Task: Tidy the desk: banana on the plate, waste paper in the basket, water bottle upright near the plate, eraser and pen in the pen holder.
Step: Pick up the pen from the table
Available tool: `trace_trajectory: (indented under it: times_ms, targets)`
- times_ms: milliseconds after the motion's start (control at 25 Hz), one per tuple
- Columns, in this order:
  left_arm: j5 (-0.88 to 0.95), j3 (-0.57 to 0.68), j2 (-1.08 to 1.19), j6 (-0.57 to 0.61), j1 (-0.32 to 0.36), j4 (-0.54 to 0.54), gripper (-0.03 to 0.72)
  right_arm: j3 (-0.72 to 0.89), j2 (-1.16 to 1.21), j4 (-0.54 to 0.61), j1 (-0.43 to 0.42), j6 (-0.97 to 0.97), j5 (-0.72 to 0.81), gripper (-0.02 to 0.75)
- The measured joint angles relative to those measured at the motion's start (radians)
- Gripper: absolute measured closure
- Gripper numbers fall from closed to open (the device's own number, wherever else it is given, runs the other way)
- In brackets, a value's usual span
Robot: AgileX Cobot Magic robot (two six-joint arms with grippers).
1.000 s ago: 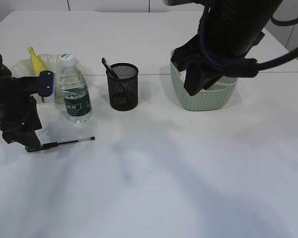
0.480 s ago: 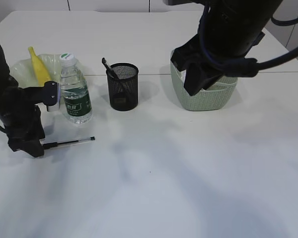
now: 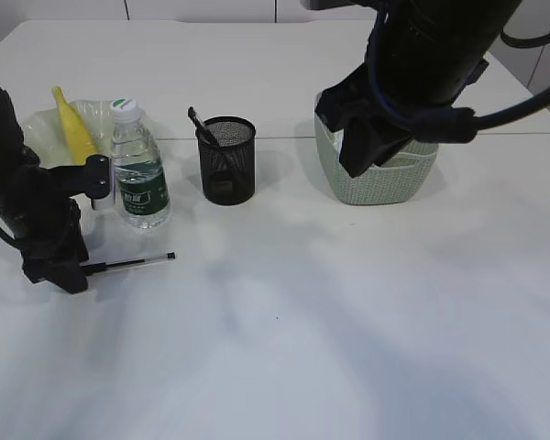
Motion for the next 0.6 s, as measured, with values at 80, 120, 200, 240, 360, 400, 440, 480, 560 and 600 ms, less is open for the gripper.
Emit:
trace_trajectory:
  times_ms: [80, 120, 200, 240, 360, 400, 440, 480, 560, 600]
  targets:
    - [0.000, -0.003, 0.003, 0.000, 0.000, -0.011, 0.293, 0.000, 0.000, 0.000, 0.000, 0.000, 0.000, 0.508]
    - [-0.001, -0.003, 0.004, 0.000, 0.000, -0.014, 0.295, 0.000, 0.000, 0.000, 0.000, 0.000, 0.000, 0.508]
    - [-0.001, -0.006, 0.005, 0.000, 0.000, -0.020, 0.301, 0.000, 0.000, 0.000, 0.000, 0.000, 0.000, 0.508]
    - [-0.001, -0.006, 0.005, 0.000, 0.000, -0.021, 0.310, 0.000, 0.000, 0.000, 0.000, 0.000, 0.000, 0.508]
    - [0.001, -0.006, 0.006, 0.000, 0.000, -0.024, 0.368, 0.000, 0.000, 0.000, 0.000, 0.000, 0.000, 0.508]
    - [0.005, -0.006, 0.006, 0.000, 0.000, -0.026, 0.401, 0.000, 0.000, 0.000, 0.000, 0.000, 0.000, 0.508]
    - [0.009, -0.006, 0.006, 0.000, 0.000, -0.026, 0.433, 0.000, 0.000, 0.000, 0.000, 0.000, 0.000, 0.508]
    - [0.015, -0.006, 0.006, 0.000, 0.000, -0.028, 0.474, 0.000, 0.000, 0.000, 0.000, 0.000, 0.000, 0.508]
    - [0.029, -0.006, 0.006, 0.000, 0.000, -0.027, 0.552, 0.000, 0.000, 0.000, 0.000, 0.000, 0.000, 0.508]
    - [0.033, -0.006, 0.006, 0.000, 0.000, -0.027, 0.580, 0.000, 0.000, 0.000, 0.000, 0.000, 0.000, 0.508]
